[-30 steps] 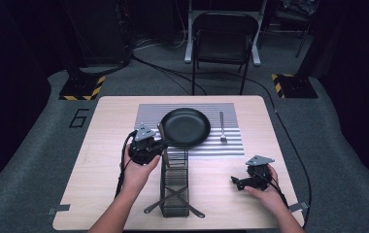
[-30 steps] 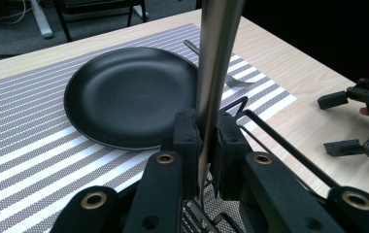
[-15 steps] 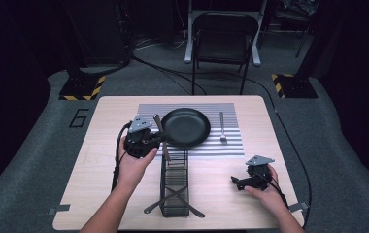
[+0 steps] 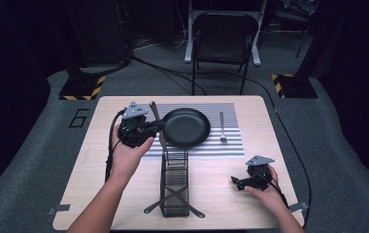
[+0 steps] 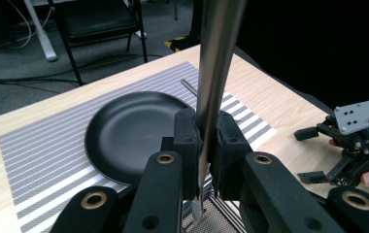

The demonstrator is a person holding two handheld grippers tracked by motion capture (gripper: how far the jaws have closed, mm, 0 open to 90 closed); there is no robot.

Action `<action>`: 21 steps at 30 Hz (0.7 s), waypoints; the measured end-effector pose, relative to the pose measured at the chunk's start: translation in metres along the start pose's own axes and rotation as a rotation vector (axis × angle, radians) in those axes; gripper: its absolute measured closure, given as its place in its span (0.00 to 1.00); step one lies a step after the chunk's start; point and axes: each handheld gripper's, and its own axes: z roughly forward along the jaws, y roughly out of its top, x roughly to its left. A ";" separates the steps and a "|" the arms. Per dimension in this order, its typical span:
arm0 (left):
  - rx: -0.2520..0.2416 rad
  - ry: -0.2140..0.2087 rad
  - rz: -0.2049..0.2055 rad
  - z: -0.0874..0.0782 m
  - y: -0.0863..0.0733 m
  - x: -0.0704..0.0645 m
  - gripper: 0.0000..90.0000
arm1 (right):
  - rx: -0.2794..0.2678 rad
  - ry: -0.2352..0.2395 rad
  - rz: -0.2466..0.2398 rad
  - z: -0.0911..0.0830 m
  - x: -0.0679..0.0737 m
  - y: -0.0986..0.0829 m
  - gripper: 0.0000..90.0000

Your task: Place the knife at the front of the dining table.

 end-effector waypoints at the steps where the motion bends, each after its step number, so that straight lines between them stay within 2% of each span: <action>1: -0.004 0.004 0.003 -0.002 0.001 0.000 0.92 | 0.000 0.000 0.000 0.000 0.000 0.000 0.00; 11: -0.021 0.019 0.003 -0.017 0.011 0.005 0.92 | 0.000 0.000 0.000 0.000 0.000 0.000 0.00; 16: -0.024 0.025 -0.003 -0.017 0.010 0.011 0.92 | 0.000 0.000 0.000 0.000 0.000 0.000 0.00; 21: -0.020 0.053 -0.016 -0.014 0.005 0.023 0.92 | 0.000 0.000 0.000 0.000 0.000 0.000 0.00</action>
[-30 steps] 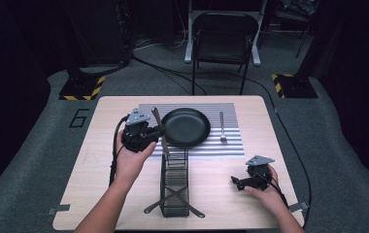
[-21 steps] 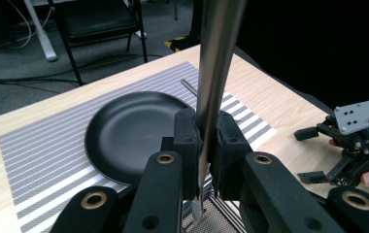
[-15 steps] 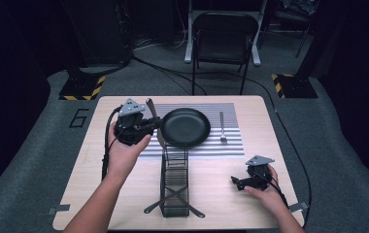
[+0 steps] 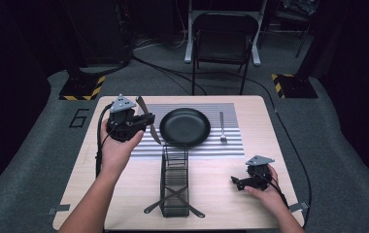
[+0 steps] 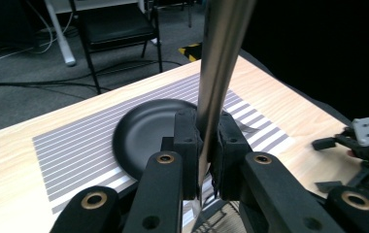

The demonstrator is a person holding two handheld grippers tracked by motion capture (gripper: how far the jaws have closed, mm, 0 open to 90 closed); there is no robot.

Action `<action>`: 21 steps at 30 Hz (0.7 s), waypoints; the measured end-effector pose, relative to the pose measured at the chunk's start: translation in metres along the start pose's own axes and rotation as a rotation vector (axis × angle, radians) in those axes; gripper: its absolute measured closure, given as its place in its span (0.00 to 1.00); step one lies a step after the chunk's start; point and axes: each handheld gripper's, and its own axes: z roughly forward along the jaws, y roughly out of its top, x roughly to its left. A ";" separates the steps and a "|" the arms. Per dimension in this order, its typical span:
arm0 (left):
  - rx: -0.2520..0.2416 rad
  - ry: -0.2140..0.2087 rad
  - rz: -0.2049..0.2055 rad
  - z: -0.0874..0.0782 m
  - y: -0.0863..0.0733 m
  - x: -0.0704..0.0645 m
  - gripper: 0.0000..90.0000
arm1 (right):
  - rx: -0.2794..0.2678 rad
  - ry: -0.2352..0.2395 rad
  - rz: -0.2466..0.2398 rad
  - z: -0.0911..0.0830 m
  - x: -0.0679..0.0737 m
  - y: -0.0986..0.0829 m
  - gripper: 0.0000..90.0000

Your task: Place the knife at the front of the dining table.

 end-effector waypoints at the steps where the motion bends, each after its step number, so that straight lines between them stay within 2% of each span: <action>1: 0.002 0.007 -0.001 0.001 -0.001 0.002 0.92 | 0.000 0.000 0.000 0.000 0.000 0.000 0.00; 6: 0.015 0.020 -0.018 0.008 -0.007 0.011 0.92 | 0.000 0.000 0.000 0.000 0.000 0.000 0.00; 11: 0.023 0.052 -0.035 0.019 -0.014 0.023 0.92 | 0.000 0.000 0.000 0.000 0.000 0.000 0.00; 14: 0.008 0.069 -0.066 0.028 -0.019 0.031 0.92 | 0.000 0.000 -0.001 0.000 0.000 0.000 0.00; 21: 0.027 0.094 -0.073 0.041 -0.030 0.041 0.92 | 0.000 0.000 -0.001 0.000 0.000 0.000 0.00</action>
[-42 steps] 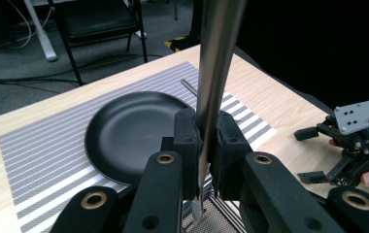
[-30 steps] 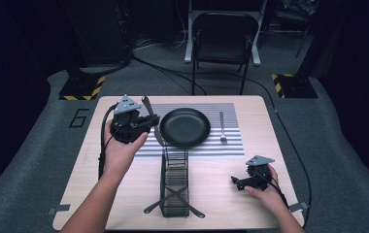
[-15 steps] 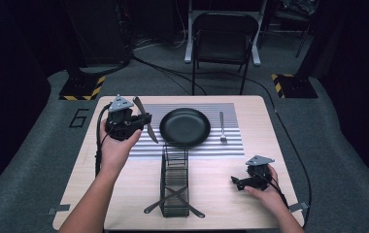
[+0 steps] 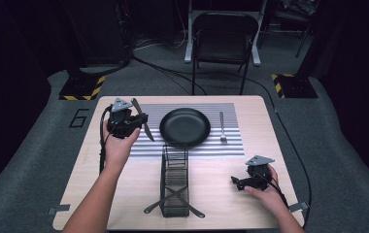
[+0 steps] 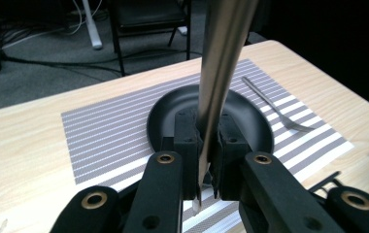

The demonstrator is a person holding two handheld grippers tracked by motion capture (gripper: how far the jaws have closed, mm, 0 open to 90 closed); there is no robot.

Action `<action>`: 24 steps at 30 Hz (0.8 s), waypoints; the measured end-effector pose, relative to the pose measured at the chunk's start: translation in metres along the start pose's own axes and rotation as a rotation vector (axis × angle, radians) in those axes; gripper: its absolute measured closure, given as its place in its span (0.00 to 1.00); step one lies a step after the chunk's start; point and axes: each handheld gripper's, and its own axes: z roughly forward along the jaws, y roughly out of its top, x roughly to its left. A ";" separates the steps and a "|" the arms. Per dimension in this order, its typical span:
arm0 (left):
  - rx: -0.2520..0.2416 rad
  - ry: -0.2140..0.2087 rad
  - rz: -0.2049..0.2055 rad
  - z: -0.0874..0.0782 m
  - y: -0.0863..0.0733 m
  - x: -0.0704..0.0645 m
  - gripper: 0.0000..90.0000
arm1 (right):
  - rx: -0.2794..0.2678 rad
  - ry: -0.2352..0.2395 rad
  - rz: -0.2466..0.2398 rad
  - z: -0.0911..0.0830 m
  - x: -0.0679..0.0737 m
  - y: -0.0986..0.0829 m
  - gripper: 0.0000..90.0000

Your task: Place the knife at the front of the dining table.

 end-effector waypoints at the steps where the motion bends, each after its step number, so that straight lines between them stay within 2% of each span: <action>1: 0.002 0.002 -0.005 0.002 -0.002 0.001 0.92 | 0.000 0.000 0.000 0.000 0.000 0.000 0.00; 13: 0.059 0.039 0.000 0.025 -0.015 0.013 0.92 | 0.001 0.000 0.001 0.000 0.000 0.000 0.00; 15: 0.082 0.044 -0.003 0.030 -0.020 0.016 0.92 | 0.000 0.000 0.001 0.000 0.000 0.000 0.00; 24: 0.126 0.071 -0.009 0.035 -0.032 0.024 0.92 | 0.000 0.000 0.001 0.000 0.000 0.000 0.00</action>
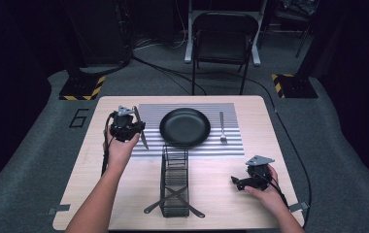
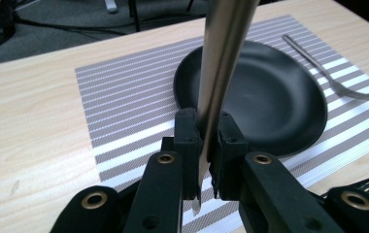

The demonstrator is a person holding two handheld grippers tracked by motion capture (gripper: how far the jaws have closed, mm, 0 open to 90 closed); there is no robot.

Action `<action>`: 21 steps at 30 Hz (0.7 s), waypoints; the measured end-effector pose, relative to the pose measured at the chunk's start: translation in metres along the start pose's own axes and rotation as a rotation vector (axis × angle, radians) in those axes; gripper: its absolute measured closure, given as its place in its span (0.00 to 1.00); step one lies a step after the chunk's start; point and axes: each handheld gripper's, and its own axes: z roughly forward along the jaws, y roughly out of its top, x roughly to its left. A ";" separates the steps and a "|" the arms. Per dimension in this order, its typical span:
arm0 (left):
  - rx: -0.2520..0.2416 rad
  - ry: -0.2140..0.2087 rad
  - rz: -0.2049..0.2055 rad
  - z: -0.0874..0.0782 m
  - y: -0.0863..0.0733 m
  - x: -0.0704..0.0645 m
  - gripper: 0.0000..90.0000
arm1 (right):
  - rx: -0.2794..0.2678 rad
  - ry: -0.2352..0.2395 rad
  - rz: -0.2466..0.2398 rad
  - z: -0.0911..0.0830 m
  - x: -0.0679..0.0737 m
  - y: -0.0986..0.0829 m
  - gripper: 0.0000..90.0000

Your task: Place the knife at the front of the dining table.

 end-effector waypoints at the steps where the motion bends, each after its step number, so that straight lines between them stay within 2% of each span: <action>1: 0.011 0.000 0.003 0.000 -0.001 0.001 0.92 | 0.000 0.000 0.000 0.000 0.000 0.000 0.00; 9: 0.032 0.017 -0.010 0.010 -0.008 0.008 0.92 | 0.002 0.000 -0.001 0.000 0.000 0.000 0.00; 14: 0.008 0.013 -0.026 0.017 -0.008 0.012 0.92 | 0.000 -0.001 -0.001 0.000 0.000 0.000 0.00; 21: 0.003 0.011 -0.060 0.027 -0.004 0.019 0.92 | 0.001 0.000 -0.001 0.000 0.000 0.000 0.00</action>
